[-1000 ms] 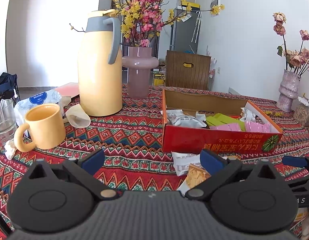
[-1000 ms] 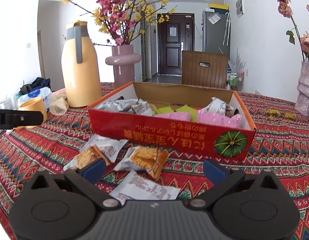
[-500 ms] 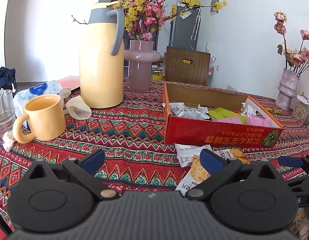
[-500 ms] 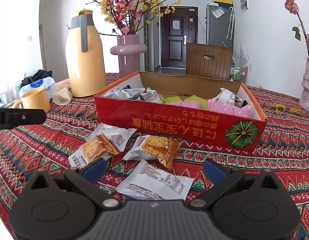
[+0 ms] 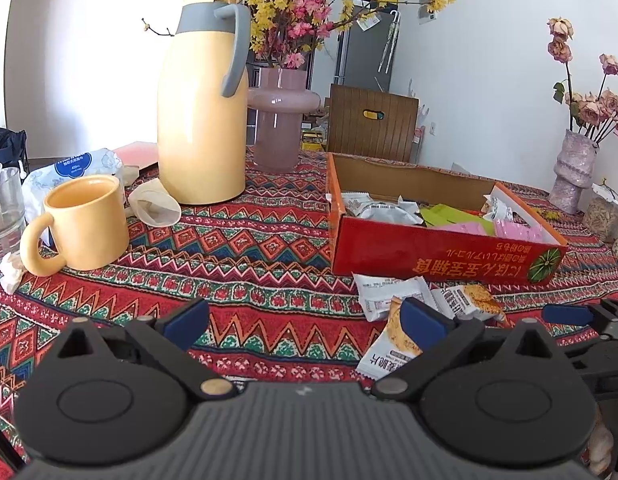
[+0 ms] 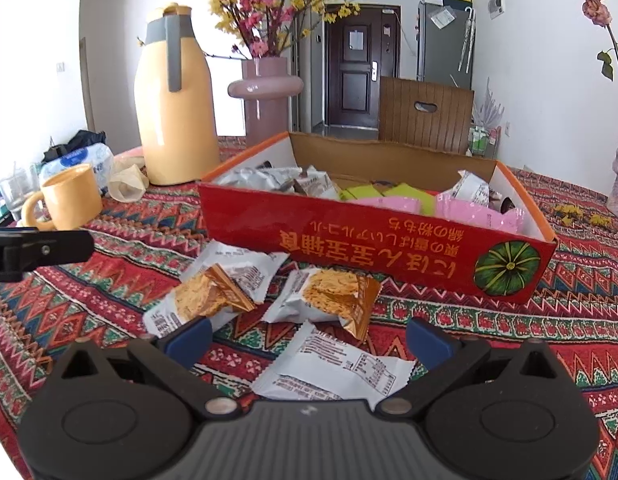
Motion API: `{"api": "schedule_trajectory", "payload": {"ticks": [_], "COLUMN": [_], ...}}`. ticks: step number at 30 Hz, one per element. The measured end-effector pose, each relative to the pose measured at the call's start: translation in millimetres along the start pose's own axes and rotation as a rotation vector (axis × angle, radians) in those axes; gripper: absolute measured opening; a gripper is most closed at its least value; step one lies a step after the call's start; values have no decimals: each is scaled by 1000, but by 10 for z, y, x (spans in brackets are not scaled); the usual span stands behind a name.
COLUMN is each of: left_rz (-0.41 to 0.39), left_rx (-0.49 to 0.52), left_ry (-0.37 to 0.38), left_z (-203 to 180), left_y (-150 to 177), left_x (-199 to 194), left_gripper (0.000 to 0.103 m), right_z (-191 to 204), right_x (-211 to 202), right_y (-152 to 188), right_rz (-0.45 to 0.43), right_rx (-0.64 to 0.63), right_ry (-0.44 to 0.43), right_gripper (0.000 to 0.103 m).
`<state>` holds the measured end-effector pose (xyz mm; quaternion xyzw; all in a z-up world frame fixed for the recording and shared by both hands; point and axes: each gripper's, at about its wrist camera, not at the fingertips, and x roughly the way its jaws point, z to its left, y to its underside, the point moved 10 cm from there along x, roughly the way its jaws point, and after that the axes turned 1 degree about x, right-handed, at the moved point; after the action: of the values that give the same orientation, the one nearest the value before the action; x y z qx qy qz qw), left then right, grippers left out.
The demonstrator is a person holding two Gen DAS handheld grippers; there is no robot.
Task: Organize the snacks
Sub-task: 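Withdraw both tools from the box toward the remaining snacks, then grasp a pumpkin-seed cracker packet with the left tool while the right tool grasps a white packet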
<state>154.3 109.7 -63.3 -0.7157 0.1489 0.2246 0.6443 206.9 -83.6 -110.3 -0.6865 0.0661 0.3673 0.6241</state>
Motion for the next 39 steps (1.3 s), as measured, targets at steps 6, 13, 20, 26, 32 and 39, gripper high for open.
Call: {"api": "schedule_trajectory", "payload": {"ticks": [6, 13, 20, 26, 32, 39], "left_rz": [11, 22, 29, 23, 20, 20], "left_rx": [-16, -23, -28, -26, -21, -12], "left_ry": [-5, 2, 5, 8, 10, 8], "left_z": [73, 84, 91, 71, 34, -8], "left_y": [47, 87, 111, 106, 104, 103], "left_x": [18, 58, 75, 39, 4, -10], "left_gripper": [103, 103, 103, 103, 103, 103], "right_z": [-76, -109, -161, -151, -152, -191], "right_x": [142, 212, 216, 233, 196, 112], "right_y": [100, 175, 256, 267, 267, 270], "right_rz": [41, 68, 88, 100, 85, 50], "right_rx": [15, -5, -8, 4, 7, 8], "right_ry": [31, 58, 65, 28, 3, -13], "right_gripper": [103, 103, 103, 101, 91, 66]}}
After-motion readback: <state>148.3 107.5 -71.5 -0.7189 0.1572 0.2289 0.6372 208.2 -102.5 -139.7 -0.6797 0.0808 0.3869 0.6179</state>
